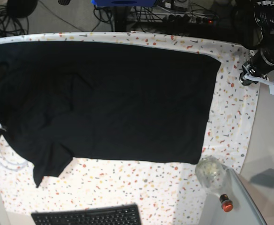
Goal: Layout the t-shirt on the table in an organized manner, then fold the t-shirt properly
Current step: 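Release the shirt edge with both grippers and lift away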
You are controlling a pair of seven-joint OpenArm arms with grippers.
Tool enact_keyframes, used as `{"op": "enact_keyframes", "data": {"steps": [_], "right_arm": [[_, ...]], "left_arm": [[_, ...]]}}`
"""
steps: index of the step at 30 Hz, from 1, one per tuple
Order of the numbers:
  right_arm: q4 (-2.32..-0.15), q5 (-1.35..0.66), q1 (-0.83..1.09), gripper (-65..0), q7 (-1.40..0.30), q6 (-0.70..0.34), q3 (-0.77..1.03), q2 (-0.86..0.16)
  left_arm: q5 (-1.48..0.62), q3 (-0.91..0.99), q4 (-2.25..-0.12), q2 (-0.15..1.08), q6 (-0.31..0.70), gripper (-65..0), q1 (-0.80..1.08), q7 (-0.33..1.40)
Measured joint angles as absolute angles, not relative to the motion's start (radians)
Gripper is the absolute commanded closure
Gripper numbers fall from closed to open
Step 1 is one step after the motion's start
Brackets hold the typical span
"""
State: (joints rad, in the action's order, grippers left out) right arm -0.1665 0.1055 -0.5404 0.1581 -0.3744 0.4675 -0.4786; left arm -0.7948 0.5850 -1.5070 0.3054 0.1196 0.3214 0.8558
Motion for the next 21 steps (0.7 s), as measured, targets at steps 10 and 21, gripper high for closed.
{"op": "enact_keyframes", "data": {"steps": [10,21], "right_arm": [[-0.165,0.109,-0.459,-37.7,0.165,-0.325,0.467,-0.460],[-0.175,0.109,-0.458,0.0,0.164,-0.325,0.474,-0.455]], "left_arm": [[-0.795,0.587,-1.507,0.307,0.120,0.0,0.321,0.856],[-0.795,0.587,-1.505,0.307,0.120,0.0,0.321,0.856]]}}
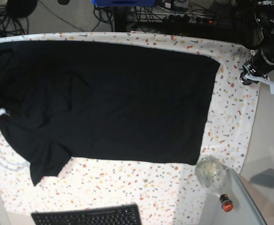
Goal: Layout the t-shirt on the table in an organized manner, then fold the t-shirt properly
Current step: 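Release the shirt edge with both grippers and lift away, then smooth the shirt side near the right gripper with the right gripper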
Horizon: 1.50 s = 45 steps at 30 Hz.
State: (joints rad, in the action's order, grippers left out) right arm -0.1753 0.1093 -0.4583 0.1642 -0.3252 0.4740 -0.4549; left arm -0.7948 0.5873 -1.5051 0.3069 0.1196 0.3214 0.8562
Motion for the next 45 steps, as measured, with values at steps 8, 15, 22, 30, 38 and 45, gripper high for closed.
{"op": "enact_keyframes", "data": {"steps": [8,15,22,30,38,45], "right_arm": [[-0.566,0.111,-0.307,0.0,0.003,-0.321,0.474,-0.372],[-1.130,0.106,-0.069,0.0,-0.226,-0.322,0.475,-0.220],[-1.527,0.110,0.143,0.0,-0.379,-0.324,0.477,-0.075],[-1.595,0.104,0.209,0.0,-0.433,-0.329,0.488,0.011],[-1.663,0.113,0.168,-27.6,-0.434,-0.351,0.606,0.059],[-1.394,0.105,-0.132,-27.8,-0.471,-0.397,0.584,-0.049]], "left_arm": [[-0.795,0.582,-1.505,0.304,0.120,0.0,0.321,0.856],[-0.795,0.581,-1.505,0.304,0.120,0.0,0.314,0.856],[-0.795,0.581,-1.505,0.304,0.120,0.0,0.316,0.856],[-0.795,0.581,-1.505,0.305,0.120,0.0,0.316,0.856],[-0.795,0.581,-1.505,0.305,0.120,0.0,0.321,0.856],[-0.795,0.582,-1.505,0.305,0.120,0.0,0.321,0.857]]}}
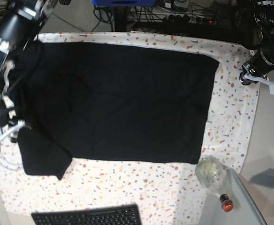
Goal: Layout the t-shirt on the table in an organized manner, then fold the t-shirt properly
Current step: 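Smooth the shirt side near the right gripper with the right gripper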
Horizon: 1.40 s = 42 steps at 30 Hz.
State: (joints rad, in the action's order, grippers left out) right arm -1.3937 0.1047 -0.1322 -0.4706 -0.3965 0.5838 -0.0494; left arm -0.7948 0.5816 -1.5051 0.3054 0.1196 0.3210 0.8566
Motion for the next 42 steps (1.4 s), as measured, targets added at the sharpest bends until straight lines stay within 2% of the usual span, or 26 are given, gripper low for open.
{"op": "enact_keyframes", "data": {"steps": [3,7,10,15,19,23,25,42], "right_arm": [[-1.126,0.113,-0.274,-27.8,-0.525,-0.387,0.588,-0.135],[-0.814,0.109,-0.427,-27.8,-0.517,-0.390,0.587,-0.229],[-0.691,0.112,-0.483,-27.8,-0.509,-0.385,0.587,-0.266],[-0.678,0.113,-0.481,-27.8,-0.491,-0.385,0.568,-0.270],[-0.679,0.109,-0.469,-27.8,-0.482,-0.385,0.414,-0.264],[-0.675,0.110,-0.449,-27.8,-0.504,-0.379,0.430,-0.251],[-0.673,0.113,-0.449,-27.8,-0.530,-0.324,0.431,-0.263],[-0.674,0.106,-0.453,-27.8,-0.569,-0.325,0.431,-0.263]], "left_arm": [[-0.795,0.583,-1.505,0.303,0.120,0.0,0.320,0.857],[-0.795,0.586,-1.505,0.306,0.120,0.0,0.327,0.856],[-0.794,0.587,-1.505,0.305,0.119,0.0,0.337,0.857],[-0.795,0.587,-1.505,0.305,0.120,0.0,0.335,0.856],[-0.795,0.587,-1.505,0.305,0.120,0.0,0.336,0.856],[-0.796,0.587,-1.486,0.308,0.120,0.0,0.336,0.856],[-0.796,0.587,-1.460,0.308,0.120,0.0,0.336,0.856],[-0.794,0.587,-1.439,0.308,0.120,0.0,0.335,0.855]]}}
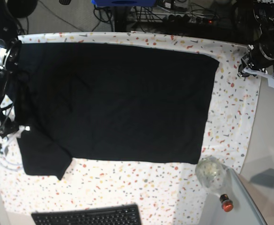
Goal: Layout the t-shirt on the table in an organized manner, then fold the t-shirt properly
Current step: 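Smooth the shirt side near the right gripper with the right gripper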
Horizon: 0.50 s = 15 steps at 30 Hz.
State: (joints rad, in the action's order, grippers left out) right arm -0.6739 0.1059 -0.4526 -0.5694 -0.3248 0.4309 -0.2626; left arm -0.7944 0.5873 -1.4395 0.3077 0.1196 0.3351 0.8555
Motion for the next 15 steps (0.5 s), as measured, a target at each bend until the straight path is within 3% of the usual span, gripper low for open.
{"op": "enact_keyframes", "data": {"steps": [4,5,9,15], "right_arm": [[-0.674,0.105,-0.451,-26.9,-0.569,-0.324,0.431,-0.262],[-0.674,0.105,-0.451,-24.0,-0.569,-0.324,0.431,-0.262],[-0.674,0.105,-0.451,0.0,-0.570,-0.324,0.431,-0.263],[-0.674,0.105,-0.451,0.0,-0.569,-0.324,0.432,-0.263]], "left_arm": [[-0.795,0.587,-1.439,0.308,0.120,0.0,0.333,0.855],[-0.795,0.587,-1.439,0.308,0.120,0.0,0.332,0.855],[-0.795,0.587,-1.439,0.308,0.120,0.0,0.332,0.855],[-0.795,0.580,-1.439,0.307,0.120,0.0,0.323,0.856]]}}
